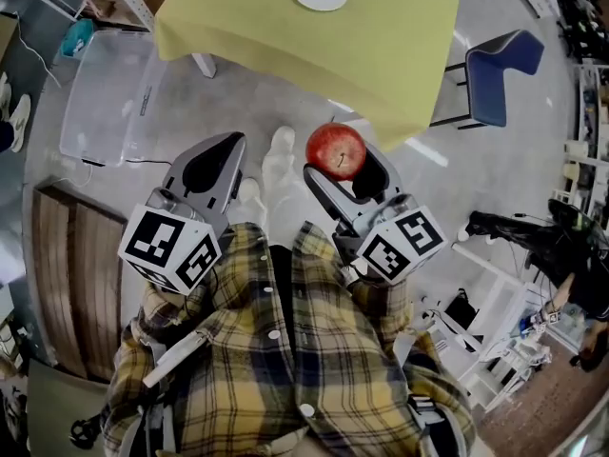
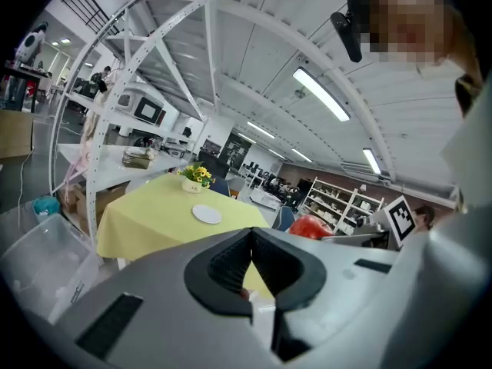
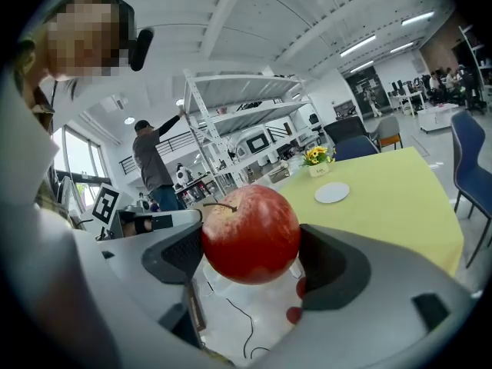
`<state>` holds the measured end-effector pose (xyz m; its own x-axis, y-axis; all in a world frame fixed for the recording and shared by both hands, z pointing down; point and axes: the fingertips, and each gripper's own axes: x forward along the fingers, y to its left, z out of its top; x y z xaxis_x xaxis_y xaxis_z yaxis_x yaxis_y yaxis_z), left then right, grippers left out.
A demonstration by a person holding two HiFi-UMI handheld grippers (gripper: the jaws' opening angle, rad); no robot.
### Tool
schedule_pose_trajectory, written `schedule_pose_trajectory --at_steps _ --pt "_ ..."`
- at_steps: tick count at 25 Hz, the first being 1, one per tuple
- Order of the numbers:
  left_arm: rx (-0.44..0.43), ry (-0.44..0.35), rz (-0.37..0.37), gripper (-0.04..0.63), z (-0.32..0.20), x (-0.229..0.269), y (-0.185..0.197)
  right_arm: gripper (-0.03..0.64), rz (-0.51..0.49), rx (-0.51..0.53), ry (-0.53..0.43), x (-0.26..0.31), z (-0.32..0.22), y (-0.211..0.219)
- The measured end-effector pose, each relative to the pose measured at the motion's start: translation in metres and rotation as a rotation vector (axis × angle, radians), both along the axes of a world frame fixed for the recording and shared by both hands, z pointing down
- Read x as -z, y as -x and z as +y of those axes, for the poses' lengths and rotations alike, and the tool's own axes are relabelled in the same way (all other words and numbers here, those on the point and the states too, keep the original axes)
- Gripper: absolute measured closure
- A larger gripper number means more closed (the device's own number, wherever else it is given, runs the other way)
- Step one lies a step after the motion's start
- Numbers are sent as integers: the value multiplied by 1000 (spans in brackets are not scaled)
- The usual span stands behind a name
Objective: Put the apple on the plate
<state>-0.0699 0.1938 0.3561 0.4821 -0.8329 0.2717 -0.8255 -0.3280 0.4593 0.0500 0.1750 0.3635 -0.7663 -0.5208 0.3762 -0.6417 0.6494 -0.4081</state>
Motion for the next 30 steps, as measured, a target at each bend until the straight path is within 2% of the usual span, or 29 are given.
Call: schedule_pose_trajectory --at_steps 10,21,30 --pt "32 -19 5 586 -90 12 7 245 5 13 -32 13 -97 2" --pt "-1 -79 -21 587 -194 37 -20 245 -10 0 -81 31 -193 -22" --pt "8 -101 -29 587 -236 42 -26 245 -26 11 -89 32 -237 -25"
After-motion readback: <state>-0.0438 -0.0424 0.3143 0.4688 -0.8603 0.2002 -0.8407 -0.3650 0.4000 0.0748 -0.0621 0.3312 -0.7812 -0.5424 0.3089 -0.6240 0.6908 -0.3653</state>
